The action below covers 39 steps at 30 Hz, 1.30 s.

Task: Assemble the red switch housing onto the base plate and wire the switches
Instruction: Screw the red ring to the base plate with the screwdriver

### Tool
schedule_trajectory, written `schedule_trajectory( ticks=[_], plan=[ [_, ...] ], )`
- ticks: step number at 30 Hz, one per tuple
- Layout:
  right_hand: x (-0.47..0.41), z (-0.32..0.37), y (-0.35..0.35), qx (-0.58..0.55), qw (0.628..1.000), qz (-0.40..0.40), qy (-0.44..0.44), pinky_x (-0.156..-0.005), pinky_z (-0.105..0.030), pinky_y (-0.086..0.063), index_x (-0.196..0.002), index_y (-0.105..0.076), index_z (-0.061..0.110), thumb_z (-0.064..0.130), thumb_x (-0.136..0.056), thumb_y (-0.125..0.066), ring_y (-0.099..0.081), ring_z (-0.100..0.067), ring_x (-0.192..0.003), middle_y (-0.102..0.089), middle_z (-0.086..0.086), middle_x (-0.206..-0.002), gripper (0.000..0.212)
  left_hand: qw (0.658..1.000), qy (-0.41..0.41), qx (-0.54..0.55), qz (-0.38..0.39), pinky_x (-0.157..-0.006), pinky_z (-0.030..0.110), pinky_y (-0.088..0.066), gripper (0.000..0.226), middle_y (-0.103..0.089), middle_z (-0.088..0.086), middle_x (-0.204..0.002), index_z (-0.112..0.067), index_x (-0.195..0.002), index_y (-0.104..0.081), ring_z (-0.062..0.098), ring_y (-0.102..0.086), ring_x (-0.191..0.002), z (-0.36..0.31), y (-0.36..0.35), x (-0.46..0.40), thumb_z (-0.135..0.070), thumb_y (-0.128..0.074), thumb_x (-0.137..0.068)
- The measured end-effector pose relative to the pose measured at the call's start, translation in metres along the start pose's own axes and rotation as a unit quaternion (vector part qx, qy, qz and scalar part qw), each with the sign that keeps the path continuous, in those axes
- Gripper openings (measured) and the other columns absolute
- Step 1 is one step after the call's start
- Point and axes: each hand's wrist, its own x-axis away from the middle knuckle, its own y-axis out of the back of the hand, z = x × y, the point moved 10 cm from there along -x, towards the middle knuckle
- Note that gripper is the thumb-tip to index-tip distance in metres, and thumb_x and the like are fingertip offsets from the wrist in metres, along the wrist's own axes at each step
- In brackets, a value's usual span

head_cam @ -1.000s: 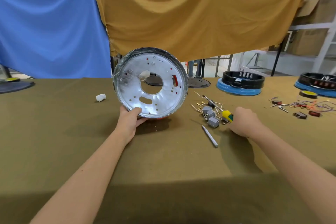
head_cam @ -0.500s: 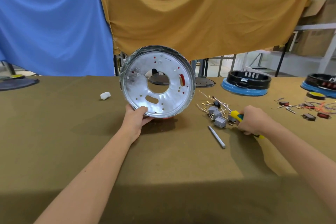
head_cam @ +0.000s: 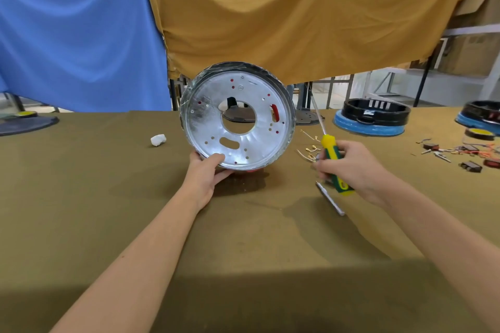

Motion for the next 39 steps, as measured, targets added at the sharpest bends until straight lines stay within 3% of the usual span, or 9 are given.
schedule_trajectory(
  ticks=[5,11,14,17,20,22,28,35,39],
  plan=[
    [-0.005,0.025,-0.059,-0.133,0.991,0.017,0.018,-0.08,-0.043,-0.058,-0.083,-0.065,0.01,0.004,-0.074,-0.077,-0.064,-0.02,-0.071,-0.067,-0.014,-0.073,0.017,1.0,0.004,0.002,0.003,-0.074,0.032,-0.061,0.046,-0.065,0.01,-0.125,-0.01,-0.132,-0.048,0.019,-0.069,-0.101,-0.001,0.0,0.002,0.006,-0.058,-0.091],
    [-0.022,0.065,-0.109,-0.136,0.985,0.02,0.106,-0.058,-0.017,-0.048,-0.08,-0.06,0.01,0.001,-0.079,-0.071,-0.054,-0.005,-0.054,-0.059,0.0,-0.065,0.014,1.0,0.01,0.008,-0.001,-0.08,0.037,-0.059,0.051,-0.064,0.016,-0.126,-0.004,-0.135,-0.045,0.025,-0.069,-0.102,0.0,0.0,0.002,0.01,-0.061,-0.088],
    [-0.026,0.062,-0.127,-0.1,0.987,0.022,0.126,-0.062,-0.024,-0.047,-0.081,-0.059,0.006,0.001,-0.081,-0.068,-0.052,-0.011,-0.061,-0.06,-0.011,-0.073,0.011,1.0,-0.002,0.001,0.008,-0.088,0.045,-0.057,0.059,-0.063,0.016,-0.127,-0.003,-0.135,-0.041,0.029,-0.068,-0.108,-0.001,0.001,0.0,0.011,-0.066,-0.083],
    [-0.032,0.061,-0.13,-0.078,0.987,0.026,0.138,-0.071,-0.035,-0.053,-0.072,-0.053,0.015,-0.003,-0.08,-0.068,-0.059,-0.018,-0.068,-0.069,-0.016,-0.081,0.024,0.999,-0.006,-0.012,0.037,-0.092,0.048,-0.056,0.06,-0.063,0.018,-0.128,-0.002,-0.136,-0.042,0.031,-0.067,-0.112,-0.002,-0.005,0.001,0.009,-0.068,-0.083],
    [-0.034,0.057,-0.126,-0.054,0.989,0.028,0.137,-0.079,-0.046,-0.054,-0.068,-0.049,0.017,-0.002,-0.08,-0.068,-0.063,-0.038,-0.078,-0.069,-0.026,-0.09,0.029,0.999,-0.008,0.005,0.032,-0.083,0.044,-0.06,0.062,-0.063,0.015,-0.128,-0.004,-0.134,-0.039,0.029,-0.067,-0.111,-0.004,-0.005,0.003,0.009,-0.069,-0.082],
    [-0.034,0.053,-0.126,-0.031,0.989,0.035,0.138,-0.081,-0.049,-0.054,-0.068,-0.05,0.016,0.0,-0.081,-0.068,-0.064,-0.042,-0.087,-0.068,-0.027,-0.091,0.028,0.999,-0.007,0.016,0.033,-0.078,0.042,-0.062,0.062,-0.062,0.013,-0.127,-0.006,-0.134,-0.038,0.028,-0.067,-0.11,-0.005,-0.005,0.005,0.009,-0.069,-0.082],
    [-0.031,0.054,-0.131,0.004,0.984,0.061,0.169,-0.083,-0.048,-0.055,-0.065,-0.049,0.019,0.003,-0.081,-0.071,-0.067,-0.033,-0.086,-0.071,-0.017,-0.084,0.031,0.999,-0.011,0.01,0.052,-0.084,0.047,-0.06,0.068,-0.061,0.014,-0.129,-0.009,-0.137,-0.037,0.029,-0.067,-0.111,-0.006,-0.01,0.009,0.01,-0.07,-0.081],
    [-0.03,0.055,-0.133,-0.021,0.98,0.064,0.188,-0.084,-0.05,-0.056,-0.071,-0.051,0.015,0.007,-0.08,-0.077,-0.072,-0.02,-0.083,-0.073,-0.004,-0.078,0.029,0.998,-0.014,0.021,0.058,-0.08,0.043,-0.061,0.069,-0.062,0.013,-0.129,-0.012,-0.137,-0.037,0.028,-0.068,-0.11,-0.008,-0.01,0.009,0.009,-0.071,-0.08],
    [-0.031,0.054,-0.135,-0.029,0.979,0.069,0.191,-0.084,-0.051,-0.056,-0.069,-0.049,0.016,0.006,-0.077,-0.079,-0.072,-0.023,-0.083,-0.074,-0.002,-0.077,0.032,0.998,-0.013,0.02,0.062,-0.075,0.04,-0.062,0.068,-0.063,0.013,-0.126,-0.011,-0.135,-0.038,0.027,-0.071,-0.104,-0.007,-0.011,0.009,0.008,-0.072,-0.08]
  ],
)
